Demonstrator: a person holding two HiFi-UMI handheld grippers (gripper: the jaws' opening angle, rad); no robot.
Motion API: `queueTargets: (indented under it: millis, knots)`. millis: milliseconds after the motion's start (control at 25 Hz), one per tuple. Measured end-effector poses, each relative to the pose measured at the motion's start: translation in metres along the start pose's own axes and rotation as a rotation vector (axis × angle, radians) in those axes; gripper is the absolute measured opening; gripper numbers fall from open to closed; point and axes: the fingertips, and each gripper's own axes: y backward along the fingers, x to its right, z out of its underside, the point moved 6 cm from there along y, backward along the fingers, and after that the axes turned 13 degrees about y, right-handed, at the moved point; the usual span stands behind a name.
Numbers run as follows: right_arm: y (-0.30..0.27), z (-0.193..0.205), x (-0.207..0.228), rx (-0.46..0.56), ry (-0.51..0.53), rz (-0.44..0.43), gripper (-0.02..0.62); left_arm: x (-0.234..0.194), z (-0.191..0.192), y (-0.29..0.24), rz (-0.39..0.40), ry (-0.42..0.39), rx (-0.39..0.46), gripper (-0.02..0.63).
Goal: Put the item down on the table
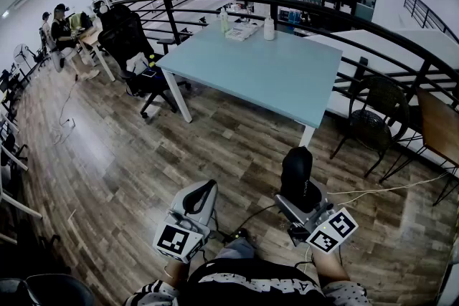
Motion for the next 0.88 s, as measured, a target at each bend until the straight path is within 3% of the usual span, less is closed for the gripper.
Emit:
queueTargets:
  millis: [440,880]
  knots:
    - [-0.007,-0.001,0.007,0.039,-0.040,0.048,0.354,-0.014,-0.001,-0.018,0.057,0.020,-0.019,0.000]
    - [-0.044,-0.005,0.016,0.015,-0.008,0.056,0.354,-0.055,-0.002,-0.035,0.073,0.041,0.035,0.000]
